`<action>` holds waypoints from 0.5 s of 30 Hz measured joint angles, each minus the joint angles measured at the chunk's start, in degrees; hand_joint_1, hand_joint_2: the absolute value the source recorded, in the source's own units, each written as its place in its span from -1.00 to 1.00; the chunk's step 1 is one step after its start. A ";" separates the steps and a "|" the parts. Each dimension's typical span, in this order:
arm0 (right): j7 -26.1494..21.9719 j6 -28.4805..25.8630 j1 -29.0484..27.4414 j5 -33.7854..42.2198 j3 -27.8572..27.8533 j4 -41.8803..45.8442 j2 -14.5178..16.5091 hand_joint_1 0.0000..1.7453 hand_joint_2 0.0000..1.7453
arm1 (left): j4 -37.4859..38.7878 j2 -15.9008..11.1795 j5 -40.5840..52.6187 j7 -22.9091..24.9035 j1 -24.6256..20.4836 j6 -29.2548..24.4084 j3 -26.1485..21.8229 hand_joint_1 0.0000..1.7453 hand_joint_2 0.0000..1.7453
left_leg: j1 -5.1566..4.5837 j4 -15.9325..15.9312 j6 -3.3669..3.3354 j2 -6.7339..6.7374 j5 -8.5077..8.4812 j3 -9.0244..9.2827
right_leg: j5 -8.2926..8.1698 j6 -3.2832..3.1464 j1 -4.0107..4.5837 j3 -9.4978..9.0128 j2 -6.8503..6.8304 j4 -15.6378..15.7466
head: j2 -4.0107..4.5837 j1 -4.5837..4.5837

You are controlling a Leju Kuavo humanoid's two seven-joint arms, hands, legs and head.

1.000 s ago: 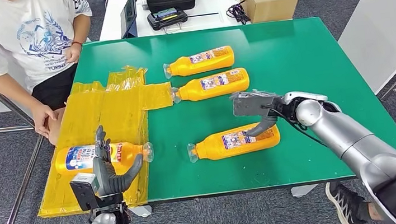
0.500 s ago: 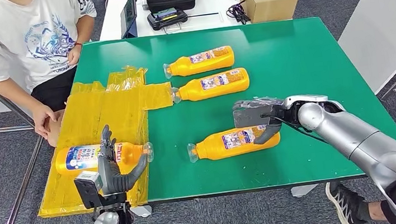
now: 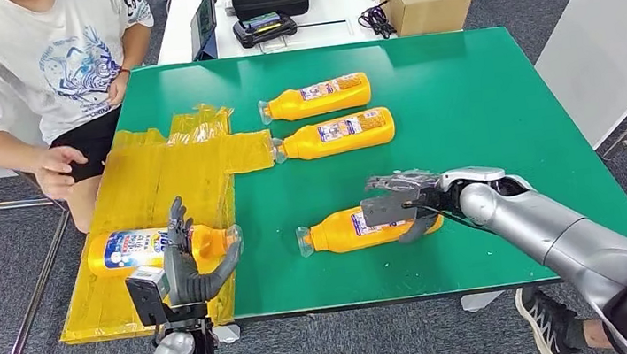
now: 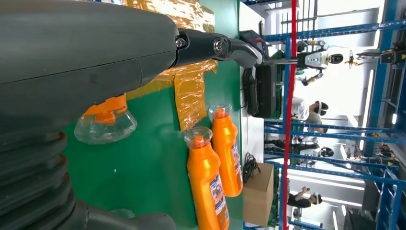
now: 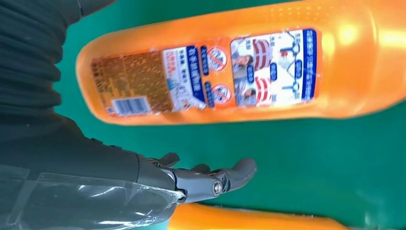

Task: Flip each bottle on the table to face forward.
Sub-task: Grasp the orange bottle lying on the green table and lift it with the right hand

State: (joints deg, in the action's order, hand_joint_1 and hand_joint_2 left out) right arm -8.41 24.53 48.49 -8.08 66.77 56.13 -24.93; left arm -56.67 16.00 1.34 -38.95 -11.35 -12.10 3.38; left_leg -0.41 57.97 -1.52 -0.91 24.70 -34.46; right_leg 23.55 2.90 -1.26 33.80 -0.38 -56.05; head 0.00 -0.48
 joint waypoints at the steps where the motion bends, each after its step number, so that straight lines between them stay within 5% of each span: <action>1: -0.05 -0.54 -0.21 -0.48 0.38 -0.55 0.38 -1.00 1.00 | 0.12 0.03 -0.07 0.00 -0.02 0.14 0.03 -1.00 1.00 | 0.00 0.00 0.00 0.00 0.00 0.00 | 0.00 0.00 0.00 0.00 0.00 0.00 | 0.00 0.00; 15: -0.20 -2.20 -1.42 -1.83 3.15 -4.33 2.68 -1.00 1.00 | 0.93 0.07 -0.16 0.00 -0.03 0.48 0.81 -1.00 1.00 | 0.00 0.00 0.00 0.00 0.00 0.00 | 0.00 0.00 0.00 0.00 0.00 0.00 | 0.00 0.00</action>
State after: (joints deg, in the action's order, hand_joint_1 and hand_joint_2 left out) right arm -8.61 22.33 47.07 -9.90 69.93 51.81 -22.25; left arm -55.74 16.06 1.18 -38.95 -11.37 -11.63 4.20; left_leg -0.41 57.97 -1.52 -0.91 24.70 -34.46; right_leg 23.56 2.90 -1.26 33.80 -0.38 -56.05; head 0.00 -0.48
